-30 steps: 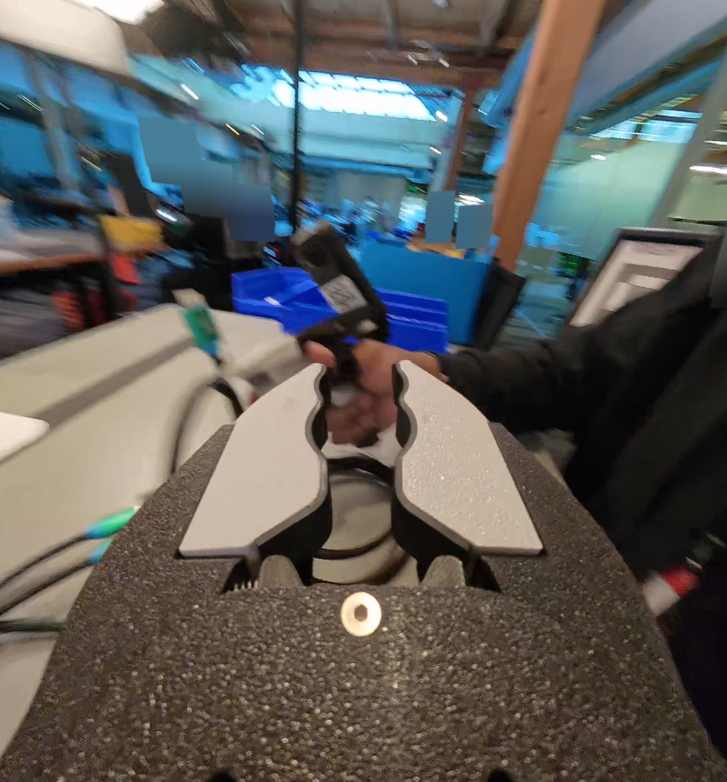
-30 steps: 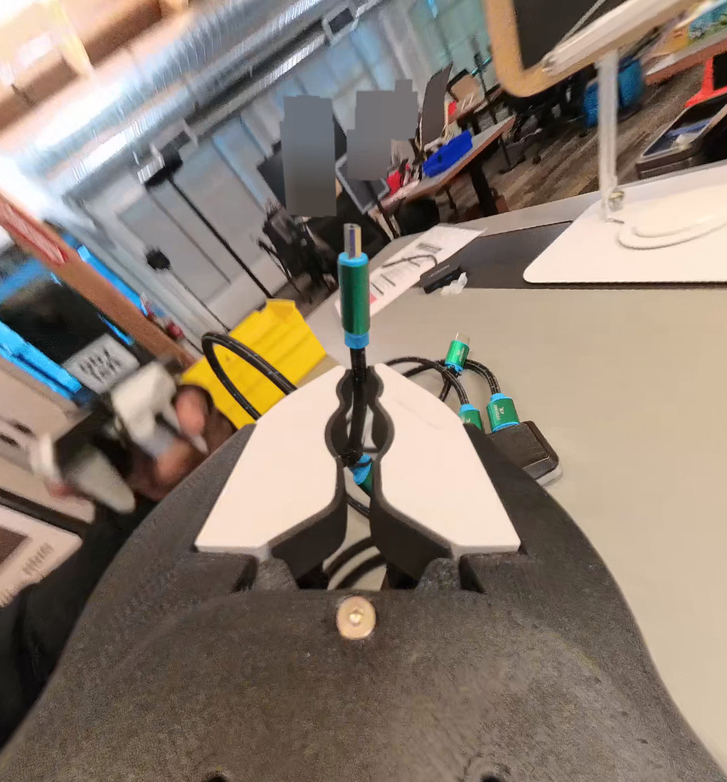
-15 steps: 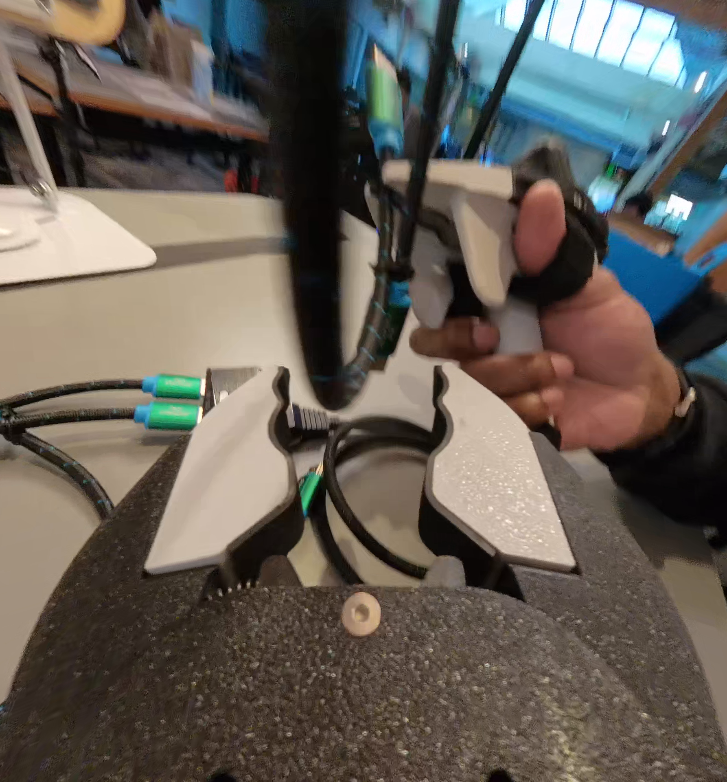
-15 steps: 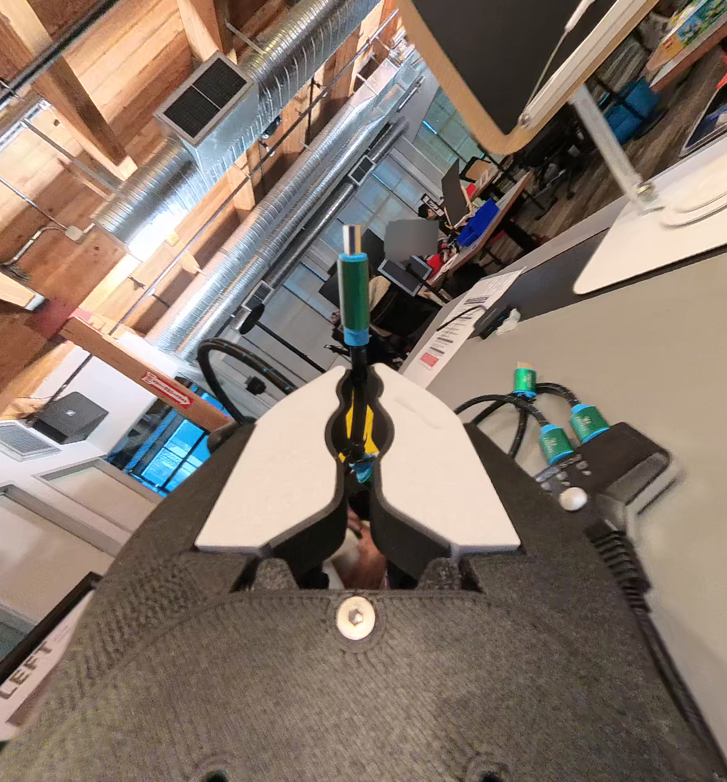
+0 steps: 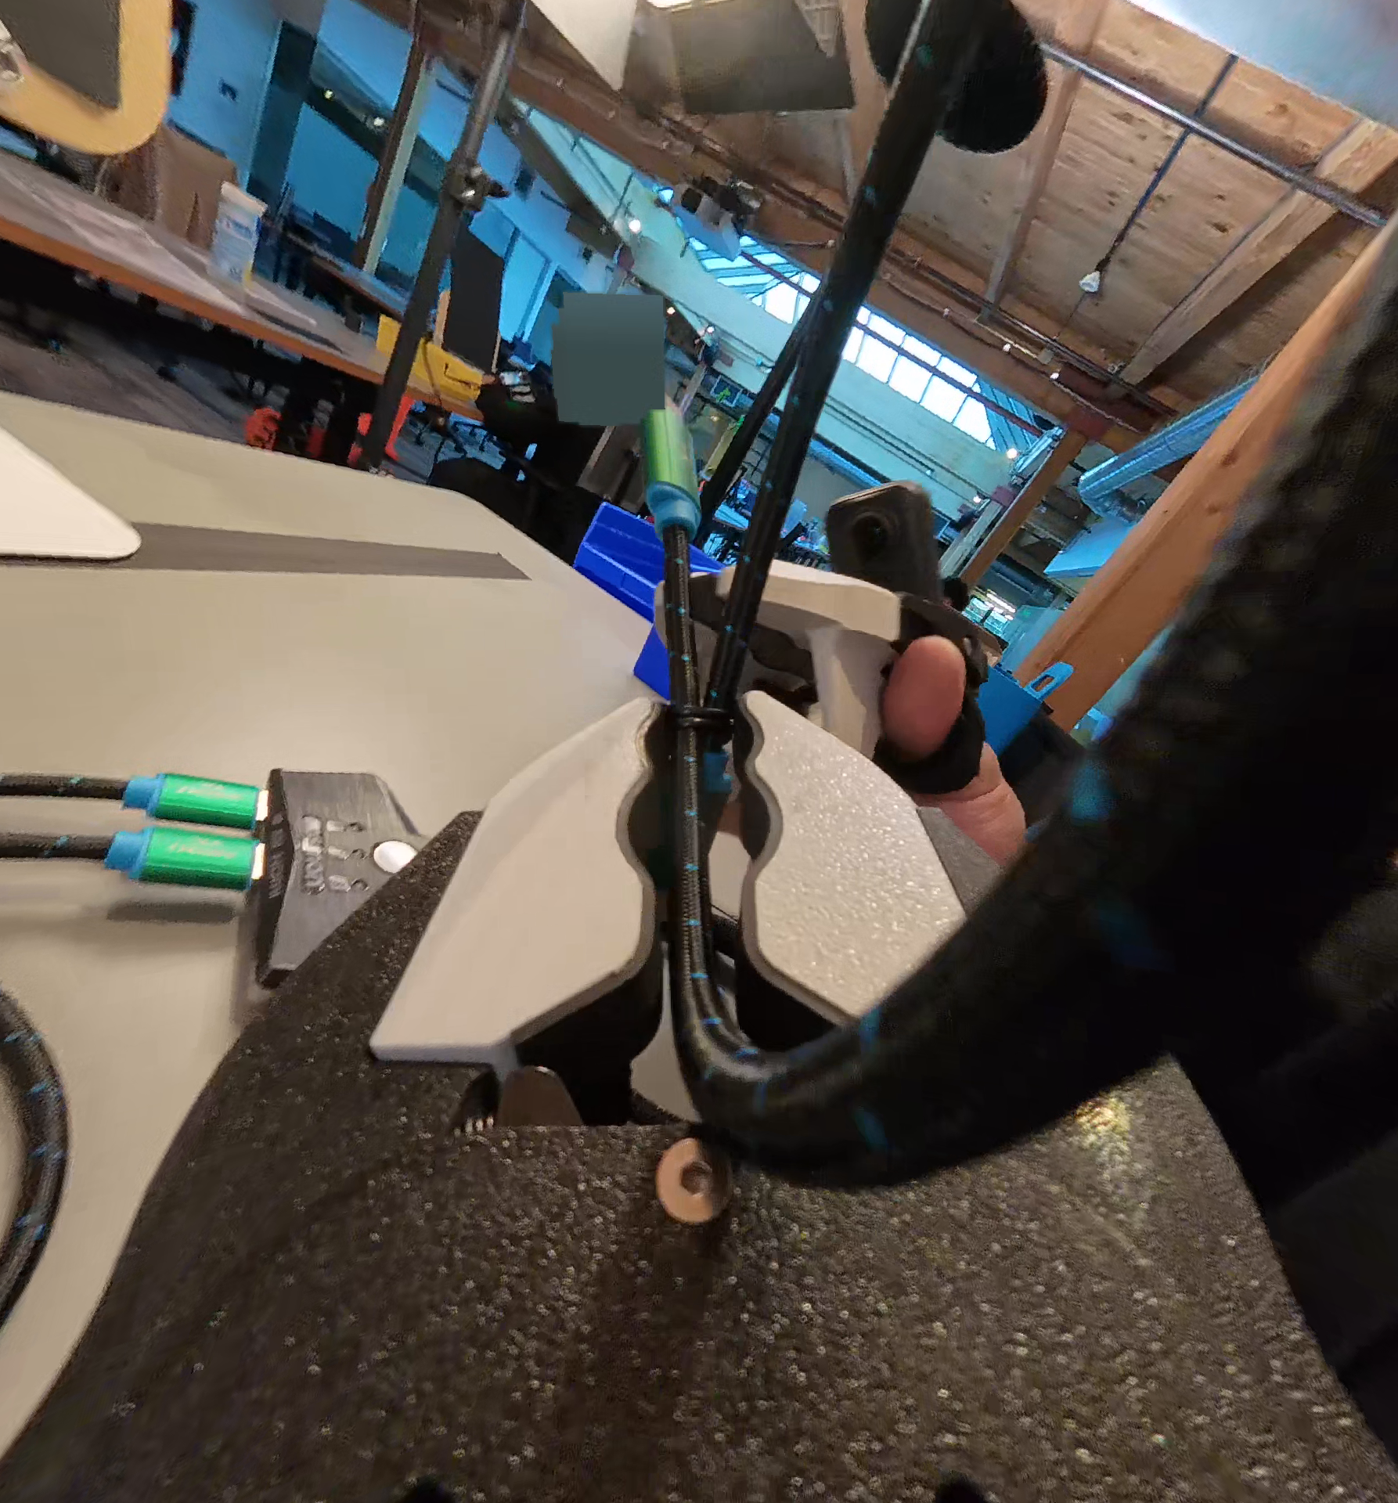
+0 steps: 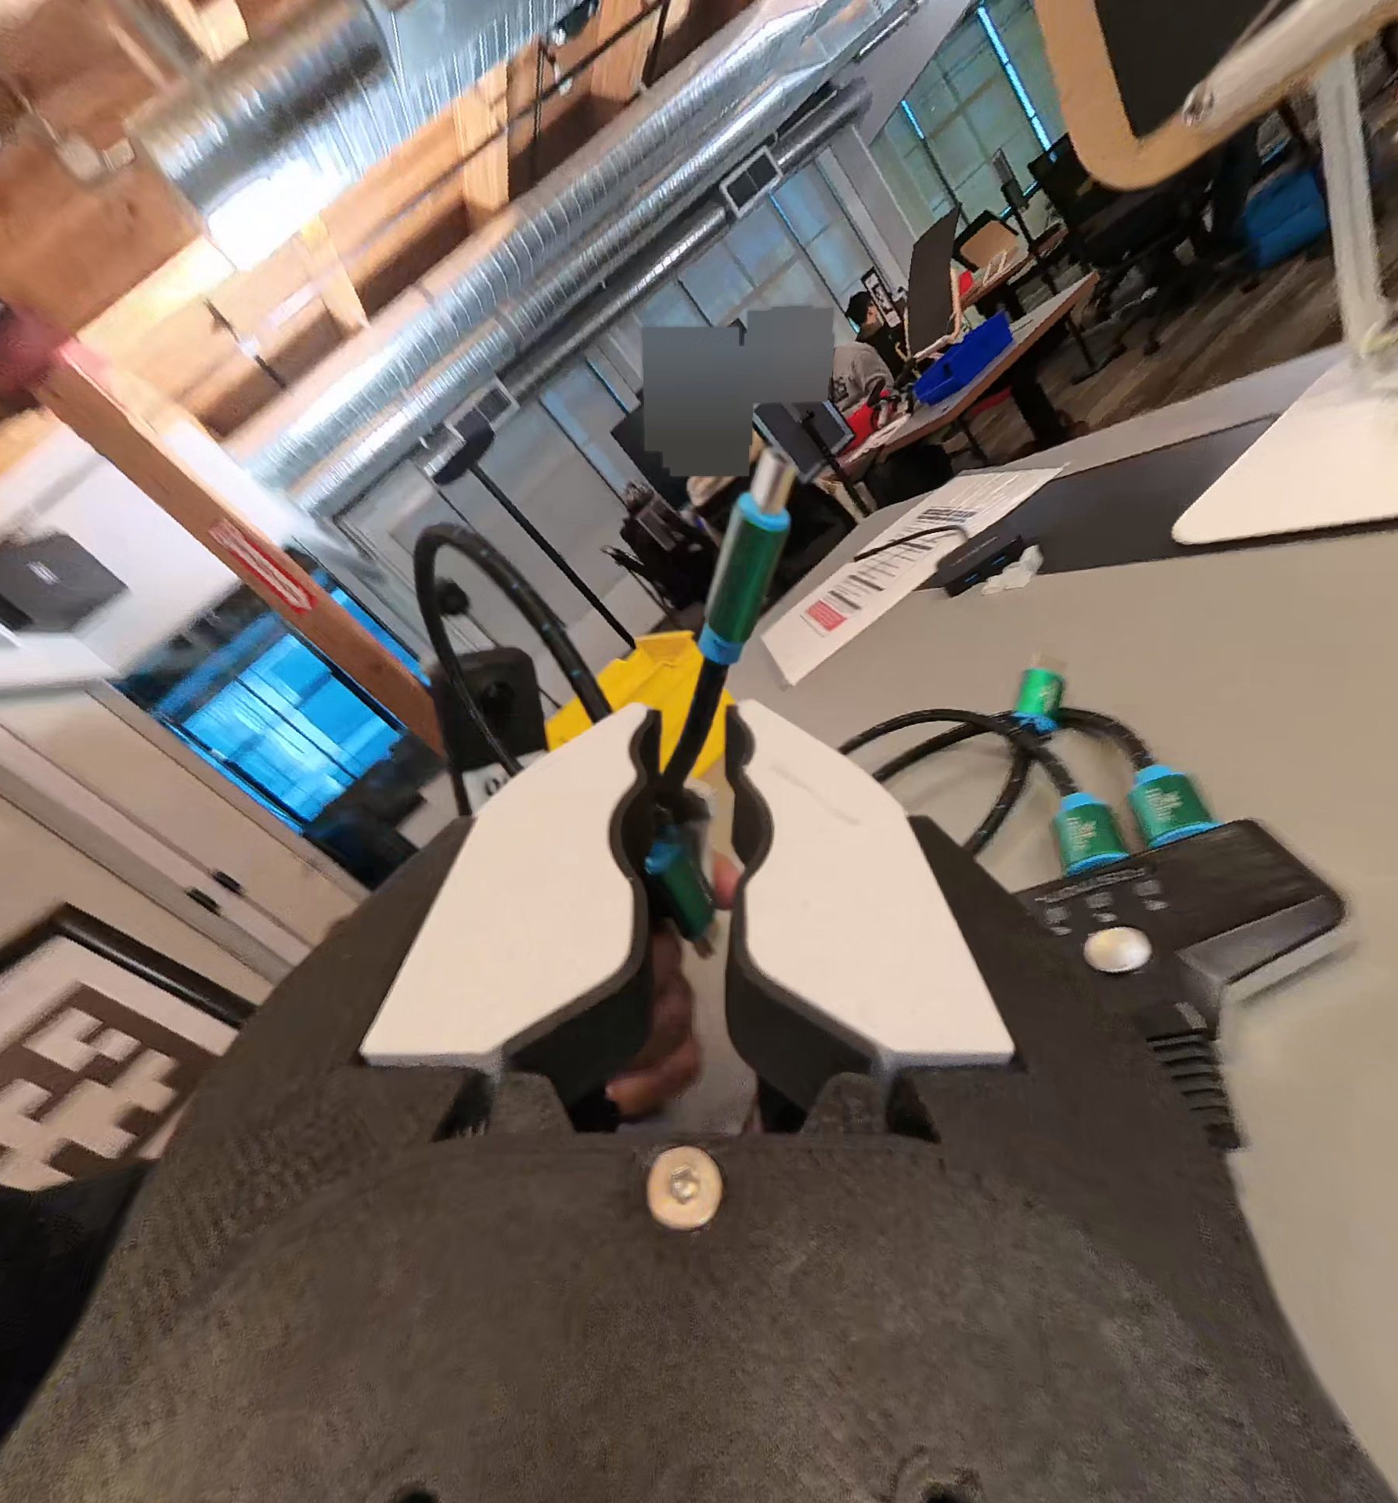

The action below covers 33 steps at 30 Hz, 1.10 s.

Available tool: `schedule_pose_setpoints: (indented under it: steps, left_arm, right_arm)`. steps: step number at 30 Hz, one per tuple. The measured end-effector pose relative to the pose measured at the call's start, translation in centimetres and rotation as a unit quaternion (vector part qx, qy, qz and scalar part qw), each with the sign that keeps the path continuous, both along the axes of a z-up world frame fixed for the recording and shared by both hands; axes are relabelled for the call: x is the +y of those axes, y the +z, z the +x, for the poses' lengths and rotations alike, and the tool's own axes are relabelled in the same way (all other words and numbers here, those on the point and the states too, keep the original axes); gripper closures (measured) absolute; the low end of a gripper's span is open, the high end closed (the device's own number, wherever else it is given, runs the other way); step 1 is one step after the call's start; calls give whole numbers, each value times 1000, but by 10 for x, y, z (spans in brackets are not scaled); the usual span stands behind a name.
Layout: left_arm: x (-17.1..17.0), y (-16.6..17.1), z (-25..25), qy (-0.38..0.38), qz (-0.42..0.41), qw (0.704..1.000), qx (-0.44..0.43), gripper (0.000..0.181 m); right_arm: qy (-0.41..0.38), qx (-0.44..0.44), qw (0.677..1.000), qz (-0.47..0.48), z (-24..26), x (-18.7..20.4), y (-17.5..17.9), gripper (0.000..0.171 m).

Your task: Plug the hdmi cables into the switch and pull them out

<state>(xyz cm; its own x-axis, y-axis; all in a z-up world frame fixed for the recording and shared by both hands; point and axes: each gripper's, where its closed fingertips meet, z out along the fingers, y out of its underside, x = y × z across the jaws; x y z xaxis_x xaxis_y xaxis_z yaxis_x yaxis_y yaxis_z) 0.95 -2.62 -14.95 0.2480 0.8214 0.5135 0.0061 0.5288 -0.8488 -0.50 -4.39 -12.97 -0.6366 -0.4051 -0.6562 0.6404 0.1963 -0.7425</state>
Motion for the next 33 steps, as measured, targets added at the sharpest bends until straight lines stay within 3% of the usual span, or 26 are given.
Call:
schedule_pose_setpoints:
  steps: [3, 6, 9, 12, 17, 20, 25, 27, 33]
  left_arm:
    - [-14, -6, 5, -4, 30, 999, -35, 168]
    - [-20, -20, 12, -31, 31, 994, -99, 169]
    - [-22, -35, 21, -56, 6, 986, -159, 167]
    - [-14, -46, 31, -100, -21, 974, -201, 167]
    - [-2, -62, 44, -159, -49, 955, -247, 165]
    - [10, -69, 51, -195, -79, 941, -265, 166]
    - [23, -69, 57, -231, -95, 932, -262, 165]
    - [24, -69, 58, -235, -97, 931, -262, 165]
    - [15, -58, 54, -216, -74, 946, -231, 165]
  right_arm:
    - [-22, 128, 991, -11, -13, 0, -3, 147]
    - [-52, 293, 954, -30, -29, -1, -3, 142]
    - [-63, 479, 874, -53, -33, 0, -11, 138]
    - [-1, 607, 792, -66, -18, 6, -36, 127]
    - [96, 632, 765, -78, 9, 17, -58, 118]
    - [132, 667, 731, -59, 13, 21, -77, 118]
    - [193, 682, 705, -29, 22, 34, -102, 131]
    - [193, 682, 705, -27, 23, 34, -102, 145]
    - [174, 659, 731, -29, 25, 29, -96, 148]
